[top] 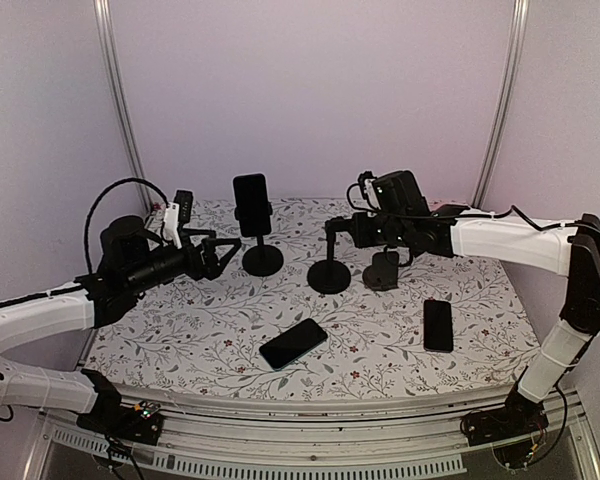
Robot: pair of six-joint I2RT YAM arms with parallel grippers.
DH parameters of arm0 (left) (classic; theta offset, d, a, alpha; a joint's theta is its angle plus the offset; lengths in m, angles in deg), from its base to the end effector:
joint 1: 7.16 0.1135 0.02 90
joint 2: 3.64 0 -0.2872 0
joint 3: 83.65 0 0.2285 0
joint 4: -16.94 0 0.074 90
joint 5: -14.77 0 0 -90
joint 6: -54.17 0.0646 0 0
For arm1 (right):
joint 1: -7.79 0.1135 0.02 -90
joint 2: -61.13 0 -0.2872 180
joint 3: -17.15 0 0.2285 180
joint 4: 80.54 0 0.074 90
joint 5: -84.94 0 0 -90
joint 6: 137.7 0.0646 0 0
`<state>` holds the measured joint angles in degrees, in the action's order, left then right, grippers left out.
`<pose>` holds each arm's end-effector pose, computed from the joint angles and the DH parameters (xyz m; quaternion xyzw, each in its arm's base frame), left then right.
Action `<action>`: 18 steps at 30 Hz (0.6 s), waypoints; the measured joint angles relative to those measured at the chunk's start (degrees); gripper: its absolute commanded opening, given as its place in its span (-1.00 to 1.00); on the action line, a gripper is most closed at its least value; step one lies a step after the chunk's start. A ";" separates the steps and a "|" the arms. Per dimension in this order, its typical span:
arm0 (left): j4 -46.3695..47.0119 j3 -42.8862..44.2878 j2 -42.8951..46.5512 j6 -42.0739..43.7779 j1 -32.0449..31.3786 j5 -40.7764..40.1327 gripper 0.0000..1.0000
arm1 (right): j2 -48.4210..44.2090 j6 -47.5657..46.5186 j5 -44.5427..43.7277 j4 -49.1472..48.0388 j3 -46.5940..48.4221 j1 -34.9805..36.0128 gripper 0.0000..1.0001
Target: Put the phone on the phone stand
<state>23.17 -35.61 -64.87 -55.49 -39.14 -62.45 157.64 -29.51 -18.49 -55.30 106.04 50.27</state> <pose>0.1962 -0.1394 0.2965 0.1532 0.7319 -0.3619 0.5567 0.3007 0.2550 0.2943 -0.1288 0.8645 0.1512 0.4618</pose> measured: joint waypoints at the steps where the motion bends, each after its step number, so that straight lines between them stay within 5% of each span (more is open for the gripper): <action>1: 0.02 0.00 -0.13 0.02 -0.50 -0.20 0.91 | 0.11 0.07 -0.02 0.00 0.00 0.00 -0.51; 7: -0.04 -0.96 -1.33 0.02 -3.06 -1.29 0.91 | 0.87 -0.09 -0.48 -0.17 0.00 0.17 -0.94; 18: -1.11 -1.84 -3.65 -0.11 -4.68 -3.87 0.90 | 0.96 0.09 -3.39 -0.15 -0.02 4.24 -0.96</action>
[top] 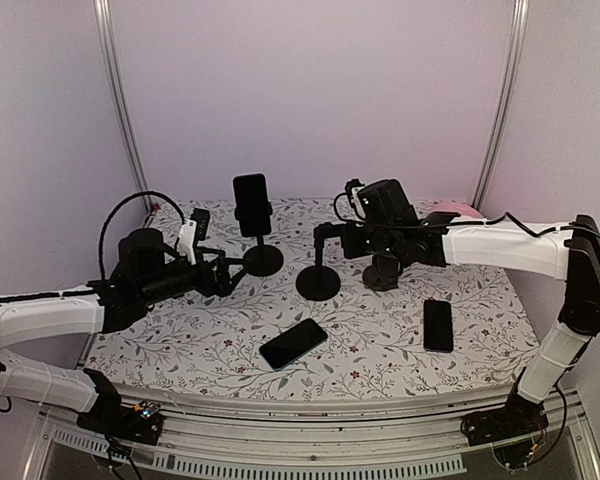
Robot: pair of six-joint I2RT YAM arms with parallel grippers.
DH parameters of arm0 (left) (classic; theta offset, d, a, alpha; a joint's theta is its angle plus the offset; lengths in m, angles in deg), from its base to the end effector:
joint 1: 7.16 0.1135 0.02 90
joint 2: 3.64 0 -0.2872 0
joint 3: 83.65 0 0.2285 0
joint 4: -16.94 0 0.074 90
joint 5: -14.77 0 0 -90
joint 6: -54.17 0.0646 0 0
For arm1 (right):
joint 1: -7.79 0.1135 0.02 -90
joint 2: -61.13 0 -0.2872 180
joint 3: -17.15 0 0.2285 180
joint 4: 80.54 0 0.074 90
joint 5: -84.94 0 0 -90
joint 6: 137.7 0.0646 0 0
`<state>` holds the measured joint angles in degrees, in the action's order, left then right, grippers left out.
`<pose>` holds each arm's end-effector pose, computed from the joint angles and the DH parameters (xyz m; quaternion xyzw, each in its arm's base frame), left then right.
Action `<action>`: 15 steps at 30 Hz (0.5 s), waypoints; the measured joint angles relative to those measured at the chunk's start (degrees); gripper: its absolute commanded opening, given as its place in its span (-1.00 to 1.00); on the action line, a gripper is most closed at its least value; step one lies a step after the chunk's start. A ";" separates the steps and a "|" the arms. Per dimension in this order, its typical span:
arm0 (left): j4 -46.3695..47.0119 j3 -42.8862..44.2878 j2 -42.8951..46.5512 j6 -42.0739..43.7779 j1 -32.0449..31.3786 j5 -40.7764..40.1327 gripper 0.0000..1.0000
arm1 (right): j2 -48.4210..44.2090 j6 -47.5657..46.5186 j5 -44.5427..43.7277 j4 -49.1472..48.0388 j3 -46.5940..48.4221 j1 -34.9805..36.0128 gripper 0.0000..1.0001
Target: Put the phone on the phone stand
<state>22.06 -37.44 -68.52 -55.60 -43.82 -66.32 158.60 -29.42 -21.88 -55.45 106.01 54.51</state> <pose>0.1934 -0.1564 0.2681 0.1626 0.7677 -0.3454 0.5147 0.2853 0.2757 0.2887 -0.1474 0.8625 0.1420 0.4629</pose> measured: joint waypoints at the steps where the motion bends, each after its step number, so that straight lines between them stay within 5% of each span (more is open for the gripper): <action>1: -0.04 -0.09 -0.04 -0.02 -0.17 -0.17 0.90 | -0.11 0.20 0.00 0.20 -0.02 0.63 -0.96; 15: 0.28 -1.11 -1.36 -0.85 -1.86 -2.01 0.89 | -1.64 4.87 -0.70 3.39 -0.22 11.17 -0.96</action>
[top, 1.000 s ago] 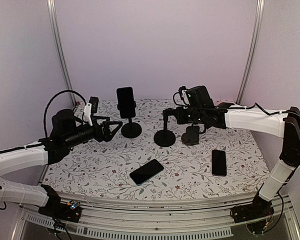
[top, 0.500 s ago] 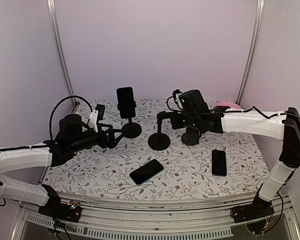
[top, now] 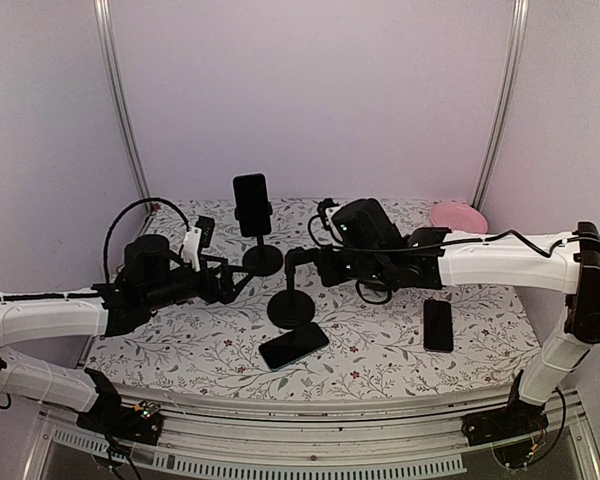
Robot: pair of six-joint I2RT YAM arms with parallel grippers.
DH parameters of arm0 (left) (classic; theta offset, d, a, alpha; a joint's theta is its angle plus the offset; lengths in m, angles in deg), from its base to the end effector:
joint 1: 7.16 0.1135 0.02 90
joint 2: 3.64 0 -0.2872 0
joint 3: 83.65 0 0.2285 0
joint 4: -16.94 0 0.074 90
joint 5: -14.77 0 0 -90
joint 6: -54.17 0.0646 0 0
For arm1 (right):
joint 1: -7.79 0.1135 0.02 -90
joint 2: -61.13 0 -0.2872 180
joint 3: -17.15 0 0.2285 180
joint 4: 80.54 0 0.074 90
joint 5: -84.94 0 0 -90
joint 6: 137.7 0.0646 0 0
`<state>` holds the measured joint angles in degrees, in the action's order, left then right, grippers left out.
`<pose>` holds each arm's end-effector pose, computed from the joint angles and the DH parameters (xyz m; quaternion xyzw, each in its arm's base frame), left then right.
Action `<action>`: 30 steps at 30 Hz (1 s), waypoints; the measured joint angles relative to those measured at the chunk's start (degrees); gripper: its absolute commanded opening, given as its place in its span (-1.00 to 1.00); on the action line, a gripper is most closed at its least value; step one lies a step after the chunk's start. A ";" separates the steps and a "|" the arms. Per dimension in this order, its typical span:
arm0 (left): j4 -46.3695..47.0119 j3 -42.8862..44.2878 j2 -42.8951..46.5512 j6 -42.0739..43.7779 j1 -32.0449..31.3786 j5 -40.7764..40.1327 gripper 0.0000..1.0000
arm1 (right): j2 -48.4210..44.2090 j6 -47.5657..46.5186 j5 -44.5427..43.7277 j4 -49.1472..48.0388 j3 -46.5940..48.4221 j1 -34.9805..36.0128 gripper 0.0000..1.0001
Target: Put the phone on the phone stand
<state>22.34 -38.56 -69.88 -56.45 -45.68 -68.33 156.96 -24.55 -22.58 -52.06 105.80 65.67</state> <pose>0.1910 -0.1620 0.2564 0.1597 0.7805 -0.3390 0.5003 0.2217 0.3166 0.2916 -0.1961 0.8600 0.1902 0.4311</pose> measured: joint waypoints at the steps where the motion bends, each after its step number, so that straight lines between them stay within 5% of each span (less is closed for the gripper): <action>1: 0.04 -0.28 0.07 -0.11 -0.02 -0.13 0.89 | 0.02 0.24 -0.07 -0.02 0.00 0.52 -0.95; 8: -0.37 -2.45 1.97 -0.79 -0.13 -1.05 0.89 | 1.05 1.38 -0.42 0.09 1.01 3.23 -0.94; 15: -0.39 -5.03 3.23 -1.75 -0.81 -1.57 0.89 | 2.16 2.95 -0.02 0.44 2.84 3.85 0.05; 30: -0.31 -6.38 1.33 -6.38 -4.81 -5.07 0.84 | -2.23 3.17 0.15 -1.55 -0.94 4.00 0.65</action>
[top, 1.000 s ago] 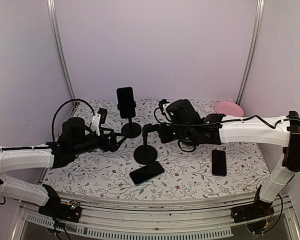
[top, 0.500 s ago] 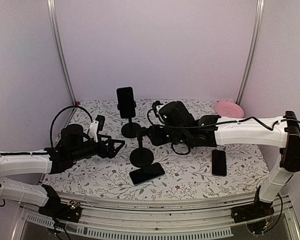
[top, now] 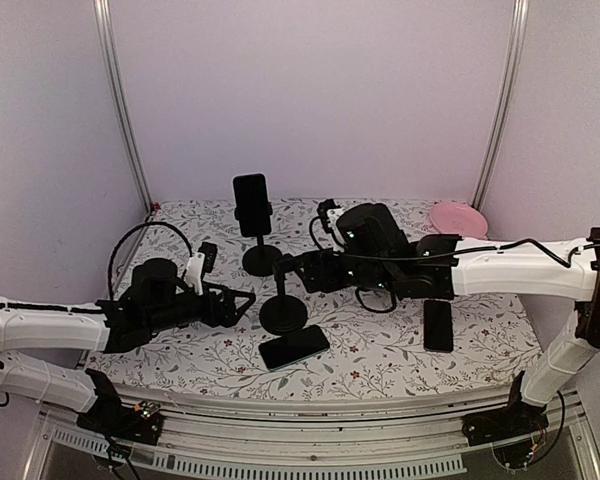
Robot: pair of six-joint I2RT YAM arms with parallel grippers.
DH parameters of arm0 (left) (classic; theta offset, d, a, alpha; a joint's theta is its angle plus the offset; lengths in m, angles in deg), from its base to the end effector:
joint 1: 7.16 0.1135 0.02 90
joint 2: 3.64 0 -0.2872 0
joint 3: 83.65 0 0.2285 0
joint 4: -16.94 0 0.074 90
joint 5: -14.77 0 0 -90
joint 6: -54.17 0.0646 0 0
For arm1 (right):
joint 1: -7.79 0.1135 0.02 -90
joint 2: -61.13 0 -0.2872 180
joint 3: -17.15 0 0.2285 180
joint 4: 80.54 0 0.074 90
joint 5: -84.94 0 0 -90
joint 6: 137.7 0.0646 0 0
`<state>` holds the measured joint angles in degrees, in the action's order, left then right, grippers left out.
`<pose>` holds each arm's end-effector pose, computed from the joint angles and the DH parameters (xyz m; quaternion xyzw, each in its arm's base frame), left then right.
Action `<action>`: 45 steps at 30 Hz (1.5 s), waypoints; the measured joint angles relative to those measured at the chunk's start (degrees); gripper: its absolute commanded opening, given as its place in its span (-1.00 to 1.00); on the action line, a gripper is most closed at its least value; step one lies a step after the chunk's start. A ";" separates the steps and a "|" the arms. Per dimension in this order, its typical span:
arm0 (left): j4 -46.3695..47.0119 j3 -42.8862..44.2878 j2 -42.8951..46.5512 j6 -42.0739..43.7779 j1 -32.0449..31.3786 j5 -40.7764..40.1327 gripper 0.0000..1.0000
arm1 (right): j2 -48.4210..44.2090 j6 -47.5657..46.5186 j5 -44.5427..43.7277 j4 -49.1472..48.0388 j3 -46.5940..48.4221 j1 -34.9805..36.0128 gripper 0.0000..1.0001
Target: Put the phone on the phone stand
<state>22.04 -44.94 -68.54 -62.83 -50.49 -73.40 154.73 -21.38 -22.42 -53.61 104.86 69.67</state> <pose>0.1677 -0.1610 0.2229 0.1260 0.8148 -0.3366 0.4549 0.1958 0.3255 0.3032 -0.1963 0.8486 0.2340 0.4319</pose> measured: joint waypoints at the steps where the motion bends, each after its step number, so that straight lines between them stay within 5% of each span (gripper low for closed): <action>1: 0.00 -0.33 -0.48 -0.76 -0.33 -0.09 0.82 | -2.05 0.28 -0.07 -0.57 -2.12 0.00 0.66; 6: 0.81 -2.58 -4.44 -5.53 -1.60 -0.15 0.59 | -10.64 2.47 -0.66 -3.72 -11.78 -0.02 0.62; 13: 1.62 -2.58 -12.57 -10.80 -5.11 -0.94 -0.03 | -11.32 7.06 1.09 -9.18 -23.10 -0.98 0.32; 17: 3.21 -2.16 -17.03 -12.31 -6.69 -1.03 -0.10 | -9.18 9.75 4.42 -12.33 -28.09 -2.16 0.31; 29: 9.51 3.32 -29.22 -14.01 -9.40 0.35 -0.05 | -3.78 15.47 10.71 -21.70 -32.87 -2.60 0.32; 34: 8.66 4.59 -29.62 -15.08 -14.34 0.20 0.16 | -2.58 16.87 12.11 -22.99 -34.73 -2.60 0.32; 40: 6.64 7.26 -30.42 -14.43 -19.10 -1.77 0.75 | -1.60 17.49 12.98 -23.80 -34.84 -2.60 0.33; 45: -0.22 12.83 -32.52 -11.41 -23.37 -8.26 0.87 | -1.66 17.64 12.52 -23.71 -34.86 -2.60 0.34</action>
<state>21.82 -32.11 -101.07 -74.24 -73.85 -81.66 153.07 -3.74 -9.90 -77.33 69.99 67.07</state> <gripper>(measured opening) 0.918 0.666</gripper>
